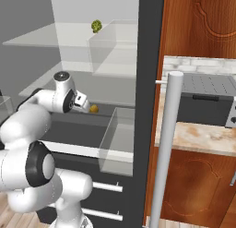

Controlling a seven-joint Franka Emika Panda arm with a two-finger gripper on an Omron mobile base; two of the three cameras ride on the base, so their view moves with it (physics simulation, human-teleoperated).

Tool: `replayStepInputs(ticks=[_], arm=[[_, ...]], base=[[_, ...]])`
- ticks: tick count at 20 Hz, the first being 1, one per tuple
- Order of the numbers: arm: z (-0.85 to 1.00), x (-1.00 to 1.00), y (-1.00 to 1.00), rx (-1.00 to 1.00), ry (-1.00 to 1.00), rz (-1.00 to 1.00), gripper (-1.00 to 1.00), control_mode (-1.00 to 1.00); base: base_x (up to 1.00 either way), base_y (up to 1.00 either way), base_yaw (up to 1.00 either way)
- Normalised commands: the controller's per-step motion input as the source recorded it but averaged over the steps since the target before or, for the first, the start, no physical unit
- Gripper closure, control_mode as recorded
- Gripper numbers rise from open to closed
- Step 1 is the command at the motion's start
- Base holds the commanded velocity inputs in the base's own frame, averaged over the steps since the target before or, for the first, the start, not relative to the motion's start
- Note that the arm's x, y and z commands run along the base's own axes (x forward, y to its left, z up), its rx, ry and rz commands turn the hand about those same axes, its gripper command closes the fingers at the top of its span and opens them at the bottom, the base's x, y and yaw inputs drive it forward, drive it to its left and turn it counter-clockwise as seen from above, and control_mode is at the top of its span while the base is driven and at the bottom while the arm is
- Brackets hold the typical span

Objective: Fully open the fridge drawer.

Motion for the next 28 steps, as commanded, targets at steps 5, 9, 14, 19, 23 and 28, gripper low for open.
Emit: replayStepInputs(ticks=[5,9,14,19,23,28], arm=[[-0.22,0.22,0.04,0.0,0.0,0.0,-1.0,-1.0],[-0.14,0.25,0.0,0.0,-0.02,-0.02,-1.0,-1.0],[-0.22,0.09,0.0,-0.01,-0.02,-0.02,-1.0,-1.0],[-0.63,-0.31,-0.01,-0.06,0.13,-0.03,-1.0,-1.0],[-0.47,-0.65,-0.09,-0.04,0.18,-0.05,-1.0,-1.0],[-0.41,-0.91,-0.17,-0.02,0.15,-0.05,-1.0,-1.0]], base=[[0.0,0.0,0.0],[0.0,0.0,0.0],[0.0,0.0,0.0],[0.0,0.0,0.0],[0.0,0.0,0.0],[0.0,0.0,0.0]])
